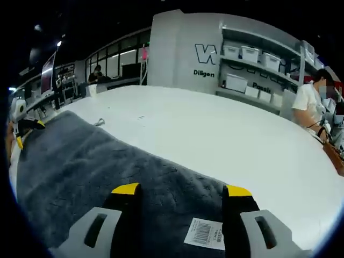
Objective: Open the folded towel by lifting each exposed corner and separating the folded layers until the towel lies flat within the target outline without major curled edges
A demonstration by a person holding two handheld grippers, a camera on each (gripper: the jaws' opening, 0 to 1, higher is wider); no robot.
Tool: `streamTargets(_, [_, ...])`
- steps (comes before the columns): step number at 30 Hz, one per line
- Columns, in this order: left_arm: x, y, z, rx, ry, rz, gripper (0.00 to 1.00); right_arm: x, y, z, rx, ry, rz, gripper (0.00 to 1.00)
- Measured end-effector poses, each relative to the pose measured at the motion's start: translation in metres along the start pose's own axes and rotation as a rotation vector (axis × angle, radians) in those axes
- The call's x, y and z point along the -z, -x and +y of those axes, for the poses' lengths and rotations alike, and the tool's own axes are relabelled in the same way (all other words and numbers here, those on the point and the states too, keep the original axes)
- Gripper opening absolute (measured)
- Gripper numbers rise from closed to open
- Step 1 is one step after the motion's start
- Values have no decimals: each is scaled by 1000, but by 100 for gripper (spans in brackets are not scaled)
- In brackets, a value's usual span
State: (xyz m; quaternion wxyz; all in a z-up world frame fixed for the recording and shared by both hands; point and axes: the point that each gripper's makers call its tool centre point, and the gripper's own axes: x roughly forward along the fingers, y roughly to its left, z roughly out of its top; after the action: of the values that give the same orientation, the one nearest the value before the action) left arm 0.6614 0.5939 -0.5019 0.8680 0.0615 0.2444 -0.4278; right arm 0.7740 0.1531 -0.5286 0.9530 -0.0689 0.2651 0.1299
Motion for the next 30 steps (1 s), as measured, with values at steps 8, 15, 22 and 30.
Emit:
streamTargets(8, [0,-1,0,2,-1,4,88,9,3,1,-43,-41,-10,58])
streamTargets(15, [1,0,-1,-1,-6,7,88,7,-1,-17,-55,-36,-11,62])
streamTargets(22, [3,0,1,-8,-2,10,88,6,1,-17,-35,-51,-1,62])
streamTargets(30, [5,-1,-1,0,4,13,88,-28,24,-9,-5,-69,-49,80])
